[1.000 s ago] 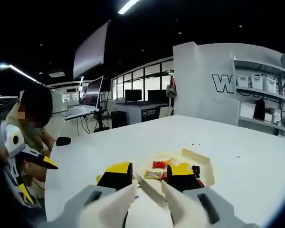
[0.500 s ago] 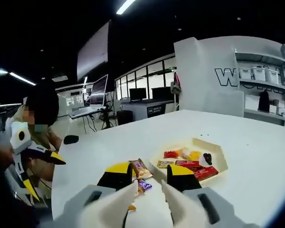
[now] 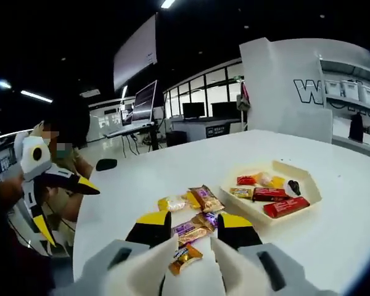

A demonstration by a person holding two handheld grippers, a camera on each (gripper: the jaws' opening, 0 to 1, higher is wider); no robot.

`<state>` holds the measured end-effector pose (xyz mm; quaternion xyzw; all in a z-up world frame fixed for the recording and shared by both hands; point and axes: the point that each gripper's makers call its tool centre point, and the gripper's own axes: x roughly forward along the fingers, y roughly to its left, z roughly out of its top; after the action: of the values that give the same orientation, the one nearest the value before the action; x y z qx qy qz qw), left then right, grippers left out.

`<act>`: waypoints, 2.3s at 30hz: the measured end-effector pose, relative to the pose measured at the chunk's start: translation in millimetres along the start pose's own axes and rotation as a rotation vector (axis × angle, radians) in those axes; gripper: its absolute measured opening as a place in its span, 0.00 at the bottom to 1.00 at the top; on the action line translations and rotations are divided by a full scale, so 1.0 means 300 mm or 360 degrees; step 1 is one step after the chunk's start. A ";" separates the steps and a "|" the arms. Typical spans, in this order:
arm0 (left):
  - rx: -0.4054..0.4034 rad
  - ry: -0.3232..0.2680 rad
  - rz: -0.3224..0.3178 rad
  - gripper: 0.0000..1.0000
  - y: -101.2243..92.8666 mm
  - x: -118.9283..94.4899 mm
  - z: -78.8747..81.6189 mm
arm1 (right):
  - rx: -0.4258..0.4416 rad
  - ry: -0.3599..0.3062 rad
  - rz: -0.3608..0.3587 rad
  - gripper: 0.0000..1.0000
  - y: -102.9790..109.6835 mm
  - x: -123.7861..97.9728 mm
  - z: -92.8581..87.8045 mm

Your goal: Place the target food into the container with the food tongs after gripping and lifting it, then release it inside without dropping or visibly crushing the food.

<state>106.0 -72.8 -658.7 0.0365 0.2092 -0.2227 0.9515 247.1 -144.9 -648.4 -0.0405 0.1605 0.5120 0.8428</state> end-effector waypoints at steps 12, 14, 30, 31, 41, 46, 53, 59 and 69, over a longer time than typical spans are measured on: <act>-0.0008 0.0004 0.0002 0.83 0.003 0.001 -0.008 | 0.0010 0.0054 0.0045 0.25 0.034 0.007 -0.043; -0.0006 0.0007 0.0001 0.83 0.002 0.001 -0.010 | 0.0011 0.0061 0.0048 0.25 0.036 0.008 -0.050; -0.0016 0.0002 0.0000 0.83 -0.003 0.003 -0.011 | -0.0186 0.0160 0.0054 0.20 0.058 0.021 -0.103; -0.0017 0.0004 0.0000 0.83 -0.004 0.004 -0.012 | -0.0170 0.0166 0.0045 0.19 0.053 0.022 -0.102; -0.0007 0.0008 -0.0002 0.82 -0.006 0.008 -0.008 | 0.0053 0.0113 0.0004 0.17 0.015 0.010 -0.087; -0.0008 0.0004 0.0000 0.82 -0.001 0.010 -0.003 | 0.0027 0.0087 -0.0012 0.18 0.007 -0.004 -0.066; -0.0003 0.0011 -0.0011 0.82 -0.015 0.019 -0.008 | -0.0008 0.0104 -0.0031 0.19 0.000 -0.016 -0.073; -0.0002 0.0015 -0.0019 0.82 -0.019 0.021 -0.009 | -0.0023 0.0082 -0.0045 0.19 -0.012 -0.026 -0.048; 0.0005 0.0012 -0.0019 0.82 -0.011 0.020 -0.004 | -0.0055 0.0019 -0.0096 0.19 -0.070 -0.044 0.042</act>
<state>109.0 -78.1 -662.1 0.0375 0.2127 -0.2287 0.9492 262.7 -163.2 -634.5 -0.0631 0.1552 0.4888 0.8561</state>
